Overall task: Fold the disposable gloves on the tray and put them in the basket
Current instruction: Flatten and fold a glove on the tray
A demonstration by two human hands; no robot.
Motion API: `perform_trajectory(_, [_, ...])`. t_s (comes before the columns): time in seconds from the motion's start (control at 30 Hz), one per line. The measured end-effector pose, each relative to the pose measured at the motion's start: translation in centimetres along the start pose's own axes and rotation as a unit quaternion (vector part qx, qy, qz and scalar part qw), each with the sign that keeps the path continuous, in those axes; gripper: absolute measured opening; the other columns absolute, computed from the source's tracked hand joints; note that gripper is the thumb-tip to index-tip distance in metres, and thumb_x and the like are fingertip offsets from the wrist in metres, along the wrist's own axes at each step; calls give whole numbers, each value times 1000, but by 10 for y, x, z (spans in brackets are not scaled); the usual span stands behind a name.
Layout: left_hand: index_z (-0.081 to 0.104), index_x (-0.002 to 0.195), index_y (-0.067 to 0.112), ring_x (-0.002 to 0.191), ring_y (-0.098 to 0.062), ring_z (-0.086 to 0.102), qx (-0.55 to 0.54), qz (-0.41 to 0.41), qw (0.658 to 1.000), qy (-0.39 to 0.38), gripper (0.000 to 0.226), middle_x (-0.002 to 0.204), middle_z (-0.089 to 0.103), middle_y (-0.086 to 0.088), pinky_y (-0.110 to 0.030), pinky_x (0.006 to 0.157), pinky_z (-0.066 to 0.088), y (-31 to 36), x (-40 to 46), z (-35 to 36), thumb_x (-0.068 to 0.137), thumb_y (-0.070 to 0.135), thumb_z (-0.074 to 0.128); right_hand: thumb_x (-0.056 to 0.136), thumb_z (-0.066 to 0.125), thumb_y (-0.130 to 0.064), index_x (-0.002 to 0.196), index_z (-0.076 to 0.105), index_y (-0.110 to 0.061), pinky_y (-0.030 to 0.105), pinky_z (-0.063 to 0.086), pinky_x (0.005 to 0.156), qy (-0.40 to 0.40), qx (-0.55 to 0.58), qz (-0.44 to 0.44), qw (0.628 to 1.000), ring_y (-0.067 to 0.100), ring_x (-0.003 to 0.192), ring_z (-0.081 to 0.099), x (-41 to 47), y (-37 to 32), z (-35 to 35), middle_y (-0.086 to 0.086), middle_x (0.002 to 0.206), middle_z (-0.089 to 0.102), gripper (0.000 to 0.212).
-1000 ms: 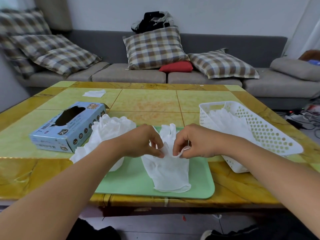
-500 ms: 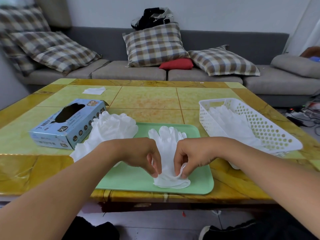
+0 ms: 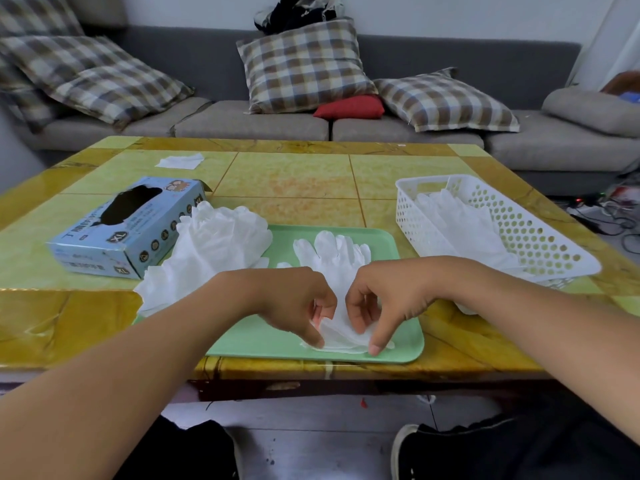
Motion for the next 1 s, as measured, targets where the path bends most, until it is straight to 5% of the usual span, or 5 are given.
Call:
perform_trajectory(0.37, [62, 100, 24, 91, 0, 59, -30, -17, 999, 8, 44, 100, 63, 14, -32, 91, 52, 0, -16, -3, 72, 48, 87, 79, 71, -15, 67, 55, -17, 31, 42, 57, 35, -117, -26, 992, 12, 58, 49, 9, -20, 12, -3, 64, 55, 20])
perform_trajectory(0.5, [46, 127, 34, 104, -4, 51, -20, -29, 998, 46, 82, 118, 50, 19, -27, 95, 47, 2, -19, -13, 61, 53, 91, 83, 70, -11, 81, 68, -8, 32, 44, 62, 85, 25, -48, 995, 10, 63, 52, -2, -16, -14, 8, 75, 64, 5])
perform_trajectory(0.6, [58, 122, 24, 94, -6, 59, -65, 2, 984, 168, 66, 110, 63, 11, -21, 81, 49, 2, -23, -29, 67, 37, 92, 77, 69, -13, 79, 66, -7, 25, 43, 61, 116, 236, -67, 963, 14, 65, 53, -11, -6, -31, 6, 72, 60, 7])
perform_trajectory(0.83, [72, 84, 11, 73, -17, 68, -472, 43, 787, 396, 15, 81, 74, -7, -32, 68, 58, 8, -36, -66, 84, 26, 75, 67, 70, -20, 87, 57, -10, 25, 50, 60, 148, 556, -94, 812, 17, 65, 55, -27, 0, -57, 5, 74, 55, 25])
perform_trajectory(1.0, [69, 85, 6, 67, -21, 65, -547, -3, 669, 504, 21, 78, 71, -10, -36, 64, 58, 11, -40, -82, 86, 25, 78, 77, 80, -44, 132, 62, -8, 45, 51, 100, 247, 637, -162, 712, 31, 112, 62, -32, -7, -71, 16, 122, 65, 69])
Point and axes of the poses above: each hand's wrist, its own x-axis towards the middle knuckle, its own z-axis out of the palm, y = z × x, the point moved 4 cm from there along x, towards the middle knuckle
